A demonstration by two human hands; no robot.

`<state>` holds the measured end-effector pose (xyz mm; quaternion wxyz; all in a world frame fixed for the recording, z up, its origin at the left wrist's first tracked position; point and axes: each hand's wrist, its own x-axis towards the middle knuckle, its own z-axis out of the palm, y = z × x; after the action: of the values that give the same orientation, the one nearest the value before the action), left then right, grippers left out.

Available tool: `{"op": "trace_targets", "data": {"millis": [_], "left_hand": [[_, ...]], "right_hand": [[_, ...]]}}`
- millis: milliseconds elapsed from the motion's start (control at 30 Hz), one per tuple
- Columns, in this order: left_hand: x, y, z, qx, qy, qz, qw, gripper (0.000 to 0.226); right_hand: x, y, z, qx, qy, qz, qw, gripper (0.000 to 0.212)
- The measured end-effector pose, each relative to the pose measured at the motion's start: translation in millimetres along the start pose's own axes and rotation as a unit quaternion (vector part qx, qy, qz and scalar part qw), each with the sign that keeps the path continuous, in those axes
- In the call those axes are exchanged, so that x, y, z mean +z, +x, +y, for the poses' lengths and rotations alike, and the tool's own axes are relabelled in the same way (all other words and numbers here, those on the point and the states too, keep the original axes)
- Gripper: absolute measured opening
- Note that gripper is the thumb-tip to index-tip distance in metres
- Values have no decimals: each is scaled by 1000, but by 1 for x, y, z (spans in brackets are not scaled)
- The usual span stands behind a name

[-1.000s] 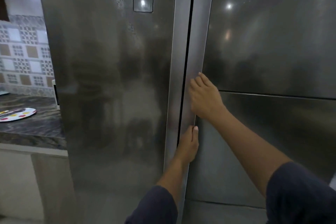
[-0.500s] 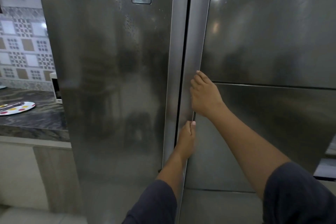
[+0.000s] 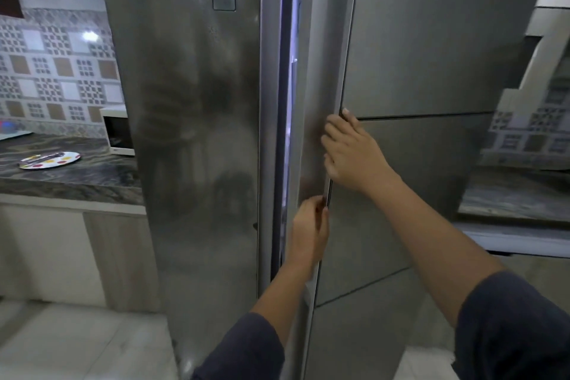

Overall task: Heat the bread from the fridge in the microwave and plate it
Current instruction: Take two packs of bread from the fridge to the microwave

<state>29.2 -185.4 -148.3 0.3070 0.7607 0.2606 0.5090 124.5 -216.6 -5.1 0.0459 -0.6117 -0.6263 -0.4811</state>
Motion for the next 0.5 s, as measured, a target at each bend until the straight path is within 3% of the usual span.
{"op": "trace_targets", "data": {"millis": [100, 300, 500], "left_hand": [[-12, -19, 41, 72, -9, 70, 995, 22], [-23, 0, 112, 130, -36, 110, 985, 23], [7, 17, 154, 205, -12, 68, 976, 37]], "right_hand": [[-35, -38, 13, 20, 48, 15, 999, 32], [-93, -105, 42, 128, 145, 119, 974, 26], [-143, -141, 76, 278, 244, 235, 899, 41]]}}
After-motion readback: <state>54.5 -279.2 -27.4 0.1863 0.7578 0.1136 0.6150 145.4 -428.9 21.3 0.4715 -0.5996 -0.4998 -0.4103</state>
